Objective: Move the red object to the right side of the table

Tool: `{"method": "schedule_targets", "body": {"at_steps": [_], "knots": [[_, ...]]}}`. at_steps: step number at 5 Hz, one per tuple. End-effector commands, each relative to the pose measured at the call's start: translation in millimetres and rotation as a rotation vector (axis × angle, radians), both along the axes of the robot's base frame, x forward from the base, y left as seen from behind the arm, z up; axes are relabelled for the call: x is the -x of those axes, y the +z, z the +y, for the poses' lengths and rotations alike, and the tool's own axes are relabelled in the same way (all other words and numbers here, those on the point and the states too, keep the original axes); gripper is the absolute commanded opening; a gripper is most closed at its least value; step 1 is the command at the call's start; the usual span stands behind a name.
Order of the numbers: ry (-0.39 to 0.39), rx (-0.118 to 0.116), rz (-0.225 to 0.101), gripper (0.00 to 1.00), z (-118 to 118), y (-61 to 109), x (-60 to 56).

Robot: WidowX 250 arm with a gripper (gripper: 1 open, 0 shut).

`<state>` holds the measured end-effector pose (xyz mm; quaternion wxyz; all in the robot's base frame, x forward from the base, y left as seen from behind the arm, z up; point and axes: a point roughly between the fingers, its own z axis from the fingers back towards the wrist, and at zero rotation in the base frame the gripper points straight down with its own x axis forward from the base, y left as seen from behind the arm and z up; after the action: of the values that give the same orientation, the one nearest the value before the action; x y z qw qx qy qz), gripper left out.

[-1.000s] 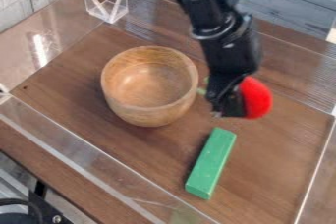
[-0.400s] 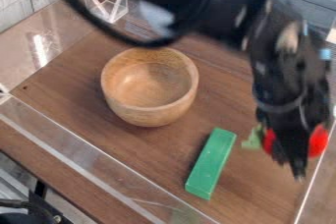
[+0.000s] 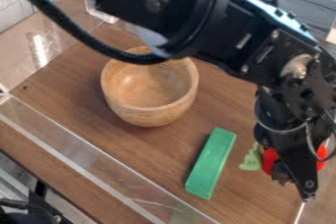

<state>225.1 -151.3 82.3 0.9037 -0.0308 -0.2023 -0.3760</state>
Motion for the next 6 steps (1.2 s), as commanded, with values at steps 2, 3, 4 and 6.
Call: {"method": "schedule_targets", "body": {"at_steps": [2,3,4,6], "knots": [[0.143,0.06,0.04,0.0,15.9,14.9,4.6],[0.175,0.094,0.077,0.0,13.5,18.5,1.0],[0.207,0.121,0.127,0.0,9.0,19.9,-4.0],[0.441,0.222,0.162,0.0,22.9,-13.7,-11.8]]}}
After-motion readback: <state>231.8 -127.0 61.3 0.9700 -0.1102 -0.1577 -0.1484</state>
